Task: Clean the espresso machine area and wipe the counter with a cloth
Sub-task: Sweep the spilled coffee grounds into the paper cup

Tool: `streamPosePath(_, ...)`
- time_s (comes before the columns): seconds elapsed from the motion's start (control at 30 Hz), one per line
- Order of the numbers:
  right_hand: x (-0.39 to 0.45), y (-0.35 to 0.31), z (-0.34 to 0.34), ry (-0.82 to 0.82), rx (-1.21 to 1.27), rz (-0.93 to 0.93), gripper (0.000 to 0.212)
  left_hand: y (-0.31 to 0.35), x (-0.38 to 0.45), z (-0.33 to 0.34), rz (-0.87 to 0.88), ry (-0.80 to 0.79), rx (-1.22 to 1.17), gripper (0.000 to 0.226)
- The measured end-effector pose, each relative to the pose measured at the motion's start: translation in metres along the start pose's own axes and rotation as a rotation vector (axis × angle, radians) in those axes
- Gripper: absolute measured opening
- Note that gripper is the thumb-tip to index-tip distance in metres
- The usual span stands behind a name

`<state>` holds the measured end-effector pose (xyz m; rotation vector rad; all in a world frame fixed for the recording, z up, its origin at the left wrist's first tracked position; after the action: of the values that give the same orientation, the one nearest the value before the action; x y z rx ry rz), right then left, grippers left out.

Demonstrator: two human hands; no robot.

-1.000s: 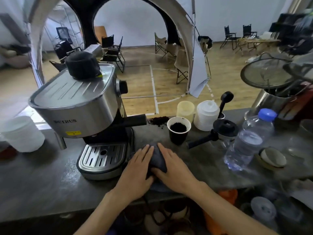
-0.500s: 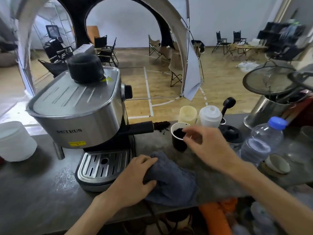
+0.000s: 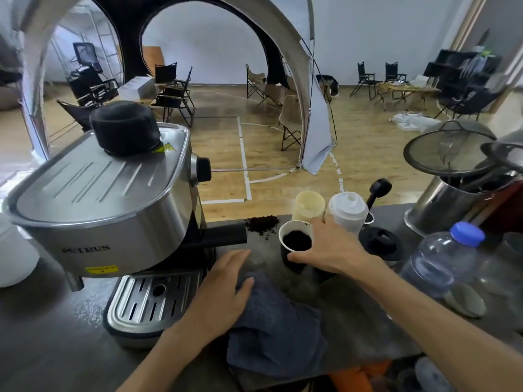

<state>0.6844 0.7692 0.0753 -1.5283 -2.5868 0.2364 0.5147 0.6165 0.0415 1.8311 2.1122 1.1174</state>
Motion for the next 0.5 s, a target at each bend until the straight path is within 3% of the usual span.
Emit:
streamPosePath(0.2, 0.008, 0.003, 0.012, -0.054, 0.161, -0.029, 0.084, 0.001, 0.029, 0.021, -0.080, -0.069, -0.051, 0.068)
streamPosePath(0.5, 0.013, 0.005, 0.013, 0.025, 0.467, 0.031, 0.088, -0.025, 0.069, 0.040, -0.249, -0.107, 0.038, 0.061)
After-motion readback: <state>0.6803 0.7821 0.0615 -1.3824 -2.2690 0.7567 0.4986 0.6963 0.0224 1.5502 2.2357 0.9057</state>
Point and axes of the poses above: each hand's wrist, its own x-axis towards the middle knuckle, its own z-axis out of the palm, y = z × x, the point moved 7 cm from there along x, towards the middle knuckle, and after that the axes turned 7 degrees about y, right-handed, at the moved point
